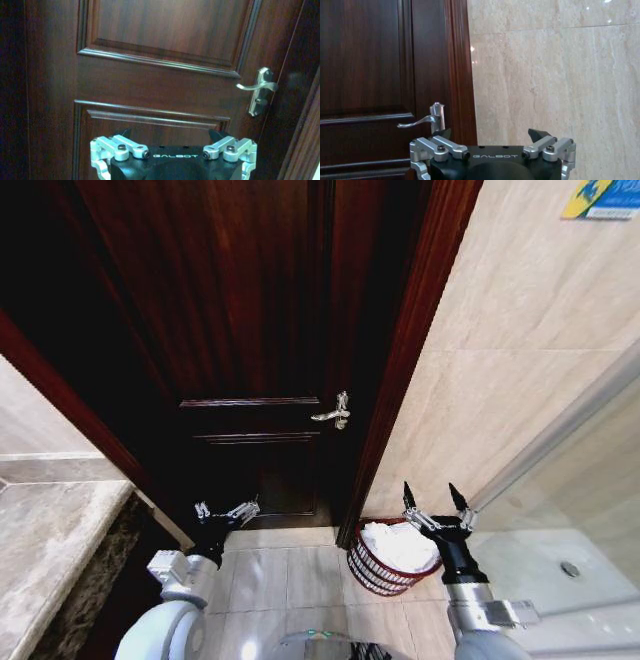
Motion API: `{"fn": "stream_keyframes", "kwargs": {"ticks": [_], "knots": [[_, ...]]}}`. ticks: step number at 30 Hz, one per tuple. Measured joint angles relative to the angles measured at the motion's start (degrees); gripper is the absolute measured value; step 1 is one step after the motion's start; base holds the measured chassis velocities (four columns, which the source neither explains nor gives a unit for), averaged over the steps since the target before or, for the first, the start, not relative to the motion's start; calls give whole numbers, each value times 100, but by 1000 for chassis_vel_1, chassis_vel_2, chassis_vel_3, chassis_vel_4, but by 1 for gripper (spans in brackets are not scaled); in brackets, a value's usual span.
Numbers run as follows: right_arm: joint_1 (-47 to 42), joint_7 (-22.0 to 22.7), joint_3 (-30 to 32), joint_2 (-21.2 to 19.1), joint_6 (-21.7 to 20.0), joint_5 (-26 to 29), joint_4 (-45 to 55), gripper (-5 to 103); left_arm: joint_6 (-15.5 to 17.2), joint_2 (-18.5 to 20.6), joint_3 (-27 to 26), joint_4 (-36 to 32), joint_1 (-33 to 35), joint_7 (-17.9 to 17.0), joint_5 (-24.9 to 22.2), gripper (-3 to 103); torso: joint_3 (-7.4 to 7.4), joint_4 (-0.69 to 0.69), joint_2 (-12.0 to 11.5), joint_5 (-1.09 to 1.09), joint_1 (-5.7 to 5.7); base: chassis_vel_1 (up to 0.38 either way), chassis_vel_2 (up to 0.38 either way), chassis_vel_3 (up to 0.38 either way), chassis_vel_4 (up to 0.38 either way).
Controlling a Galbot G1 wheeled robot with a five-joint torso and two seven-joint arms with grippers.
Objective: Discard the used towel into the hamper.
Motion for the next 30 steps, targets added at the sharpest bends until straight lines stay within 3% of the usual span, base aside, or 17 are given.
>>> {"fn": "stream_keyframes", "kwargs": {"ticks": [30], "knots": [[1,-2,1,1,1,-1,-9,100,0,0,0,0,0,0,0,100,0,0,0,0,0,17,16,19,19]]}}
